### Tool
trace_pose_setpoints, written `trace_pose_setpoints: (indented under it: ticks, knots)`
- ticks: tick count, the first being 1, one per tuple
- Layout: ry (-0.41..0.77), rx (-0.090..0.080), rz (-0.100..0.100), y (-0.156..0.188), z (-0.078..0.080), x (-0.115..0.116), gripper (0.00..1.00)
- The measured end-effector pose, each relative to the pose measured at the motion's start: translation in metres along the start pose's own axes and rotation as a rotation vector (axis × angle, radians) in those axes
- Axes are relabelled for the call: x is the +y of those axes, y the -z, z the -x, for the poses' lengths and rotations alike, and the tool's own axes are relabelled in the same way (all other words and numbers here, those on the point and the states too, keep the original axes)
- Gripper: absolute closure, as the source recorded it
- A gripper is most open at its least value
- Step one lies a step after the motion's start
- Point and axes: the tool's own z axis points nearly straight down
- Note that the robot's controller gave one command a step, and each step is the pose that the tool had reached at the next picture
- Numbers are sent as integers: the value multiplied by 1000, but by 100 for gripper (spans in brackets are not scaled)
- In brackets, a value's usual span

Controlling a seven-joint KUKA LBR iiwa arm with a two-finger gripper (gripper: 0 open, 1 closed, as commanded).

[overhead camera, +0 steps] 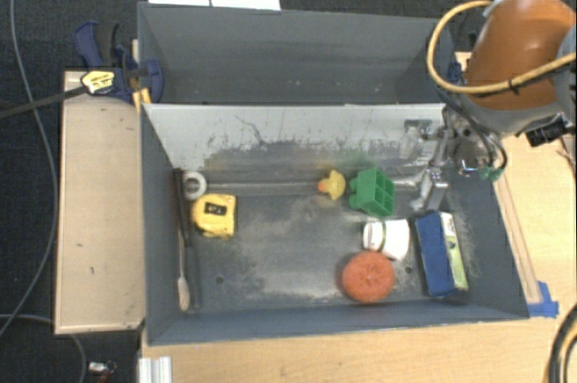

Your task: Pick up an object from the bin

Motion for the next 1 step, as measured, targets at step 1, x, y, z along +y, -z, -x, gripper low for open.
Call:
trace_pose_setpoints:
  ticks: [1]
  knots:
    - [2, -8, -1, 5, 1, 0, 0]
